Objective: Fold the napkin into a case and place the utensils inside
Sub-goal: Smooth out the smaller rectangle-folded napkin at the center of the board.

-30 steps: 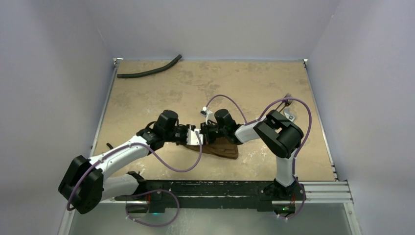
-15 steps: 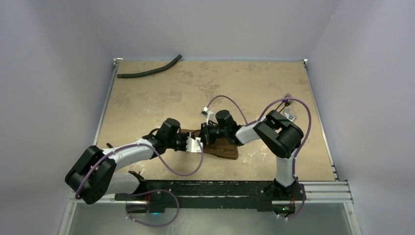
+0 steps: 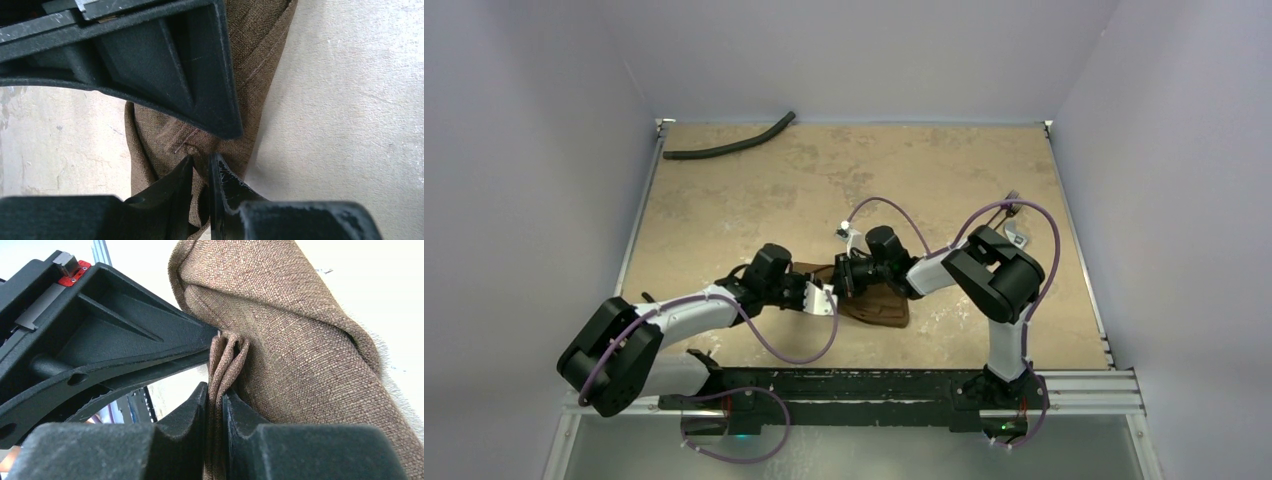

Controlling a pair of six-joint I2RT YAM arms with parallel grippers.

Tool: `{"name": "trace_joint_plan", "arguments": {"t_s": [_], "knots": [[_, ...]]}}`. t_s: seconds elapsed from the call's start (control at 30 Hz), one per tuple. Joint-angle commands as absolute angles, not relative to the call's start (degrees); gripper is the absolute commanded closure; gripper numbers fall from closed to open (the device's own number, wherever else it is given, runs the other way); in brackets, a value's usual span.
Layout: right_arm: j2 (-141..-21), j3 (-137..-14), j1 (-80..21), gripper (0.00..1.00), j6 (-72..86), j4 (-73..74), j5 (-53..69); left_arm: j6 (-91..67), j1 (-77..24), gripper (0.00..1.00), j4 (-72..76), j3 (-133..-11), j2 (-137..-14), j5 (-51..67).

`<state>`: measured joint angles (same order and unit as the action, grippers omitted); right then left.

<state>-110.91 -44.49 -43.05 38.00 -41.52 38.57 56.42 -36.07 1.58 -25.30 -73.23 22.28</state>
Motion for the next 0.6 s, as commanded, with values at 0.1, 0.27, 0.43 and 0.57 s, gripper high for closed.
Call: {"name": "trace_joint_plan", "arguments": {"t_s": [0.1, 0.27, 0.43, 0.57], "knots": [[-106.39, -43.68, -42.23, 0.86, 38.61, -40.94, 39.52, 56.63, -35.96, 0.91, 0.63, -23.78, -71.91, 22.57], [-105.43, -43.14, -41.57, 0.94, 38.99, -41.88, 39.06, 56.01, -35.96, 0.94, 0.66, -23.81, -71.51, 22.43], [-106.32, -43.41, -41.58, 1.0, 38.77, -42.16, 39.09, 50.61, -35.97, 0.55, 2.95, -25.93, -70.89, 20.53], [-106.57, -43.61, -41.57, 1.0, 38.56, -41.79, 38.94, 44.8, -35.68, 0.48, 2.07, -30.43, -69.96, 17.69]]}}
